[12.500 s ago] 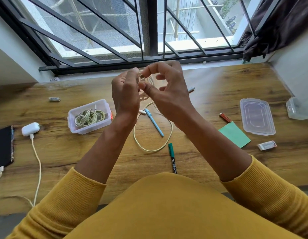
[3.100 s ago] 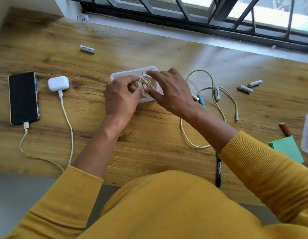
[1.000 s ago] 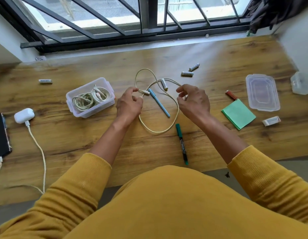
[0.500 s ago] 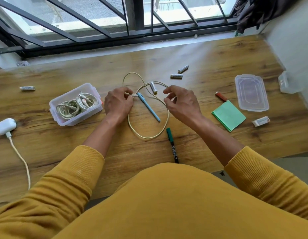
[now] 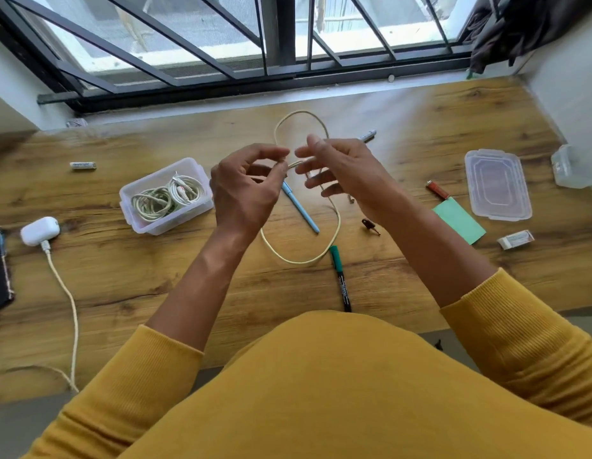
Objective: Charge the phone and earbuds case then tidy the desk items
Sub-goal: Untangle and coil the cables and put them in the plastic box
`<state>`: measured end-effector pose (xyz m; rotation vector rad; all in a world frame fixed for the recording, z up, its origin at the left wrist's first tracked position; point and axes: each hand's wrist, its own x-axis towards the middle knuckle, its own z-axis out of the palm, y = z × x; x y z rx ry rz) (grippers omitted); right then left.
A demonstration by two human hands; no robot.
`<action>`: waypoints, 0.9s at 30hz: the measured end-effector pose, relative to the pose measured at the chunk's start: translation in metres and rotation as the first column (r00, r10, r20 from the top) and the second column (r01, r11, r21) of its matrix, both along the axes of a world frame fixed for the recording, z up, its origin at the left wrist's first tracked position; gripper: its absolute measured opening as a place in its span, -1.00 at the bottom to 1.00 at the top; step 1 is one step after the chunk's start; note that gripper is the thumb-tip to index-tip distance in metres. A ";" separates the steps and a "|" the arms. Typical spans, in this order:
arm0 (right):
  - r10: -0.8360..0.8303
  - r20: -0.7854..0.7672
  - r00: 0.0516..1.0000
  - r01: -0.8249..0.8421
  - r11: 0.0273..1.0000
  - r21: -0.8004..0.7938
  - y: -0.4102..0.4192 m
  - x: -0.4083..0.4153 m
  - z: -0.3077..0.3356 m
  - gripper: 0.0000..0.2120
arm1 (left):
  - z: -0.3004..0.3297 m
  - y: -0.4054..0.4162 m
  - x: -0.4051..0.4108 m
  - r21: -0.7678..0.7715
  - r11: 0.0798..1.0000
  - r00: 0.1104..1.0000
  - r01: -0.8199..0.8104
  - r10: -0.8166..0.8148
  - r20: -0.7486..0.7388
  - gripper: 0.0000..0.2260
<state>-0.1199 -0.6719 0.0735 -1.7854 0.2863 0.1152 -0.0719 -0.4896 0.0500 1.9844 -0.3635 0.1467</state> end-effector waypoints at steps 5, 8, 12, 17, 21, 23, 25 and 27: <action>0.083 0.115 0.990 -0.085 0.996 0.019 0.004 -0.002 0.039 -0.69 | 0.020 -0.008 -0.014 -0.064 0.989 0.981 0.130 -0.119 0.154 -0.81; 0.098 0.124 0.987 -0.106 0.993 0.060 0.001 -0.007 0.056 -0.77 | 0.029 -0.007 -0.018 -0.264 0.951 0.982 0.163 -0.130 0.137 -0.84; 0.151 0.115 0.982 -0.179 0.934 0.308 0.000 -0.017 0.074 -0.77 | 0.038 -0.005 -0.014 -0.444 0.891 0.995 0.097 -0.097 0.023 -0.78; 0.318 0.153 0.936 -0.353 0.829 0.435 0.000 -0.018 0.084 -0.75 | 0.046 -0.016 -0.010 -0.413 0.845 0.902 0.340 -0.417 -0.111 -0.52; 0.355 0.206 0.912 -0.410 0.805 0.429 -0.002 -0.019 0.080 -0.73 | 0.045 -0.017 -0.008 -0.492 0.797 0.849 0.349 -0.492 -0.195 -0.49; 0.353 0.221 0.909 -0.416 0.801 0.430 -0.004 -0.022 0.080 -0.67 | 0.047 -0.017 -0.007 -0.492 0.787 0.828 0.372 -0.521 -0.208 -0.48; 0.349 0.227 0.909 -0.414 0.805 0.424 -0.005 -0.024 0.081 -0.66 | 0.050 -0.017 -0.007 -0.467 0.782 0.809 0.412 -0.550 -0.208 -0.48; 0.333 0.213 0.918 -0.395 0.813 0.429 -0.004 -0.026 0.080 -0.58 | 0.053 -0.018 -0.006 -0.457 0.777 0.798 0.432 -0.565 -0.207 -0.51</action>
